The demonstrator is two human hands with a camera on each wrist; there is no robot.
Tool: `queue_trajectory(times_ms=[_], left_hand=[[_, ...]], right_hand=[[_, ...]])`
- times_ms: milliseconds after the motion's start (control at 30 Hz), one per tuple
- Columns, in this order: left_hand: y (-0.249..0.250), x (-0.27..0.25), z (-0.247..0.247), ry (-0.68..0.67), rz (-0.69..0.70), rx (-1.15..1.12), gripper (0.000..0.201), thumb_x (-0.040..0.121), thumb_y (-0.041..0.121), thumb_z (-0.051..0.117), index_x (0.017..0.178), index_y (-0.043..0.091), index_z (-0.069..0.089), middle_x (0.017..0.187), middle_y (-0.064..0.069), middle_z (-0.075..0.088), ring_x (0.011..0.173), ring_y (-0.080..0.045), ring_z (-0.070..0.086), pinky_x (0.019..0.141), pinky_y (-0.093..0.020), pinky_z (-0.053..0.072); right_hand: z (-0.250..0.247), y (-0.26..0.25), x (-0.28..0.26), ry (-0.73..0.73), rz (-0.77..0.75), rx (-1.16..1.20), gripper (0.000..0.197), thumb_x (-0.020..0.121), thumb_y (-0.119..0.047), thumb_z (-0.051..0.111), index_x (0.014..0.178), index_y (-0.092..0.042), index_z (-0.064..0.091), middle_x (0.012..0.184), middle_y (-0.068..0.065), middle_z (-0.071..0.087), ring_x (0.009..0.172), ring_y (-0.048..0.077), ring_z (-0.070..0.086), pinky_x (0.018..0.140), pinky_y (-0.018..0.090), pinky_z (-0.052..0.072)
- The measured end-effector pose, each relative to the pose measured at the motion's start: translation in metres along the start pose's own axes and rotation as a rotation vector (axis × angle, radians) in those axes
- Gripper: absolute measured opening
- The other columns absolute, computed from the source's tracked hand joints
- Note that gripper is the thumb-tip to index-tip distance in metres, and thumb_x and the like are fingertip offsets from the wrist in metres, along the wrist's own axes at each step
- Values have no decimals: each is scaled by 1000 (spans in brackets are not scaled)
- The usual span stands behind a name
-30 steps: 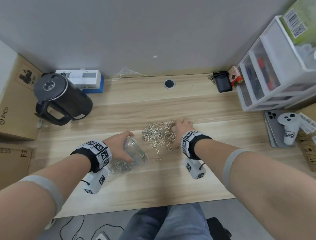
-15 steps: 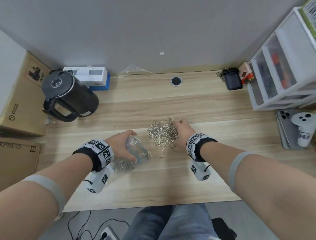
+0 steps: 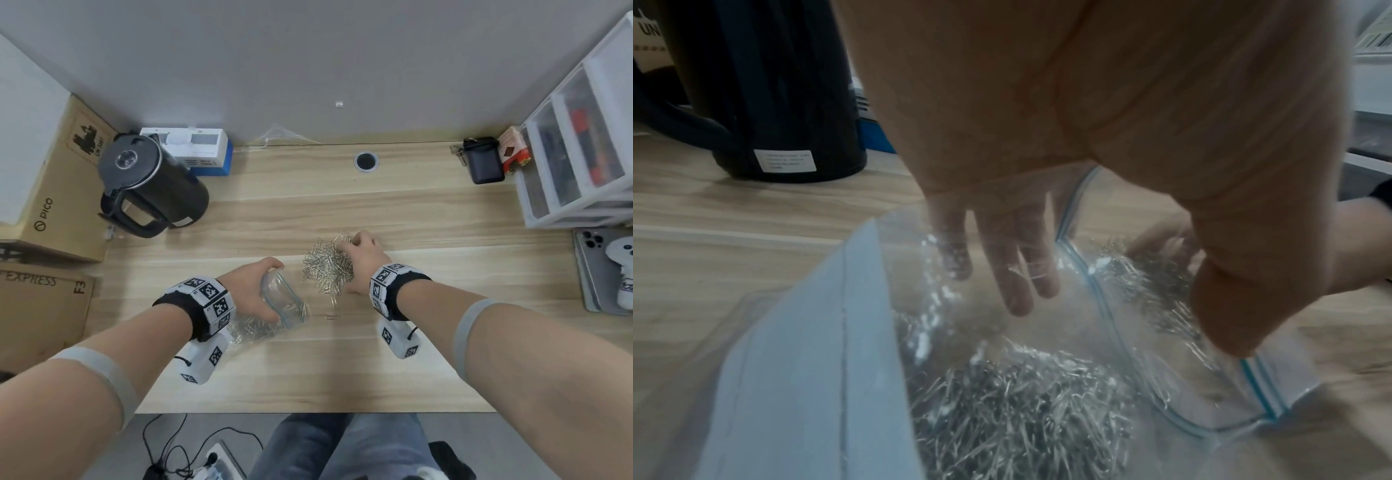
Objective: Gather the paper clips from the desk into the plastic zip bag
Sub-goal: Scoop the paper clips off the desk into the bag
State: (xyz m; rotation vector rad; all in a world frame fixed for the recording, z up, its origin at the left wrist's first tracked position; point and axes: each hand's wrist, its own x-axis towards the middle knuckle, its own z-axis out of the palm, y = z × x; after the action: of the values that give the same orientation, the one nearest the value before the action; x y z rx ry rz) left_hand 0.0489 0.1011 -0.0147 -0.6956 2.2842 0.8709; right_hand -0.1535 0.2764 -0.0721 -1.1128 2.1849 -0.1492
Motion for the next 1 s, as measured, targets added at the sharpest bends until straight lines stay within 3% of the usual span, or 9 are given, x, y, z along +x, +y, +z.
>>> queue_trajectory(times_ms=[133, 367, 500, 667, 800, 1000], left_hand=[[1, 1, -2, -1, -9, 7, 103, 60, 39, 92, 144, 28, 33, 115, 0, 59, 101, -19, 61, 91, -34, 53], [-1, 4, -5, -18, -20, -19, 101, 62, 36, 89, 145, 27, 33, 110, 0, 60, 96, -19, 62, 84, -33, 55], [-2, 7, -5, -25, -27, -26, 100, 62, 35, 87, 145, 28, 32, 106, 1, 61, 92, -17, 63, 81, -35, 57], [-2, 12, -4, -36, -32, -33, 102, 59, 37, 86, 144, 28, 32, 100, 4, 61, 88, -15, 64, 76, -33, 57], [-2, 16, -5, -43, -37, -15, 101, 58, 39, 85, 143, 29, 32, 98, 5, 61, 87, -14, 63, 75, -33, 56], [-2, 22, -6, -51, -39, -4, 100, 59, 37, 86, 143, 28, 32, 97, 8, 59, 86, -12, 62, 75, -32, 56]], right_hand=[[0, -2, 3, 41, -39, 13, 83, 68, -33, 80, 142, -29, 42, 130, 6, 34, 120, 27, 39, 93, 35, 49], [2, -16, 7, -10, -44, -92, 115, 49, -71, 77, 146, -42, 23, 145, 7, 26, 133, 29, 28, 102, 45, 46], [4, -21, 11, -15, -84, -111, 94, 65, -57, 78, 144, -40, 31, 142, 10, 27, 131, 32, 30, 102, 45, 45], [4, -18, 12, 26, -152, -8, 58, 79, -33, 73, 133, -38, 52, 128, 5, 37, 117, 25, 37, 96, 40, 47], [7, -14, 14, 24, -189, 59, 30, 84, -17, 68, 113, -24, 68, 123, 3, 46, 120, 23, 39, 102, 40, 42], [9, -11, 17, 18, -167, 158, 27, 84, 0, 58, 97, -15, 76, 134, 3, 55, 132, 23, 43, 110, 34, 35]])
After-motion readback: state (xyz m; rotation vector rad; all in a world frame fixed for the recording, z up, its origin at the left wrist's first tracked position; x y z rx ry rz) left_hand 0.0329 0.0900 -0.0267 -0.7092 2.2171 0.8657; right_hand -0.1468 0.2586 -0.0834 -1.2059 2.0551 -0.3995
